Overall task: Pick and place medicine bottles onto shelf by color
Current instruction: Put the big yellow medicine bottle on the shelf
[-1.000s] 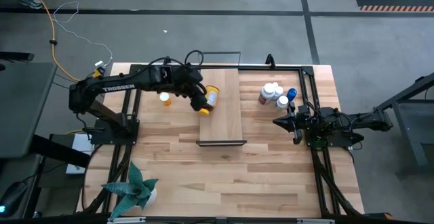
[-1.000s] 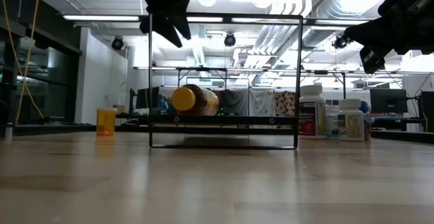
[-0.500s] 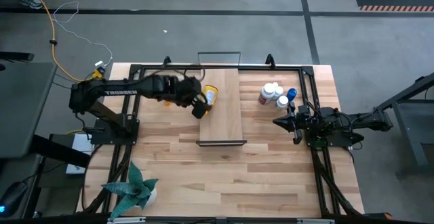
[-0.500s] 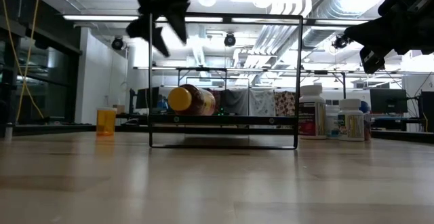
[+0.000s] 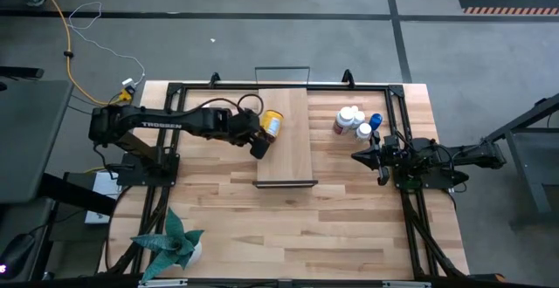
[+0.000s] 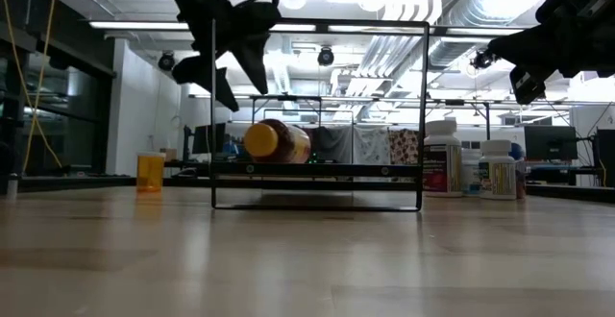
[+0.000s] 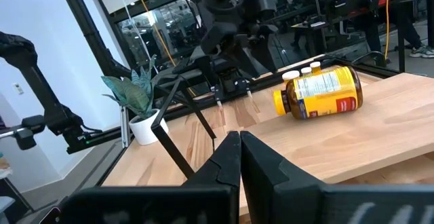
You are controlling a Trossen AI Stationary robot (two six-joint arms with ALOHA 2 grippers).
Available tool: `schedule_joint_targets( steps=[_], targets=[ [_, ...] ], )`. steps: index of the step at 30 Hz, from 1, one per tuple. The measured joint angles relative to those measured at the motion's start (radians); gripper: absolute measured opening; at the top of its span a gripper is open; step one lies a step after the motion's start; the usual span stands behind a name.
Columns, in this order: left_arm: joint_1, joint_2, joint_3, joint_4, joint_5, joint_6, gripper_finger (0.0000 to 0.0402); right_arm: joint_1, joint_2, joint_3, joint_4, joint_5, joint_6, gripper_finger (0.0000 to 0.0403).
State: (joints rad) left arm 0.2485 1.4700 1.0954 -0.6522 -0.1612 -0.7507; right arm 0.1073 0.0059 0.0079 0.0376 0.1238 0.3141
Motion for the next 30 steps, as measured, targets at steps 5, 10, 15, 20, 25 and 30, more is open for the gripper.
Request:
schedule_joint_targets(
  steps=[5,10,15,20,25,30],
  targets=[
    [-0.005,0.013,-0.021,0.048,0.018,-0.006,0.0303,0.000,0.000,0.000,0.000,0.000,0.000,0.0000],
    [-0.006,0.065,-0.021,0.069,0.014,-0.005,0.0303,0.000,0.000,0.000,0.000,0.000,0.000,0.0000],
    [-0.006,0.125,-0.022,0.077,0.014,0.004,0.0303,0.000,0.001,0.000,0.000,0.000,0.000,0.0000],
    [-0.001,0.153,-0.021,0.080,-0.015,0.011,0.0303,0.000,0.000,0.000,0.000,0.000,0.000,0.0000],
    [0.000,0.157,-0.022,0.094,-0.083,0.010,0.0303,0.000,0.000,0.000,0.000,0.000,0.000,0.0000],
    [0.000,0.154,-0.022,0.145,-0.101,-0.007,0.0303,0.000,0.000,0.000,0.000,0.000,0.000,0.0000]
  ],
)
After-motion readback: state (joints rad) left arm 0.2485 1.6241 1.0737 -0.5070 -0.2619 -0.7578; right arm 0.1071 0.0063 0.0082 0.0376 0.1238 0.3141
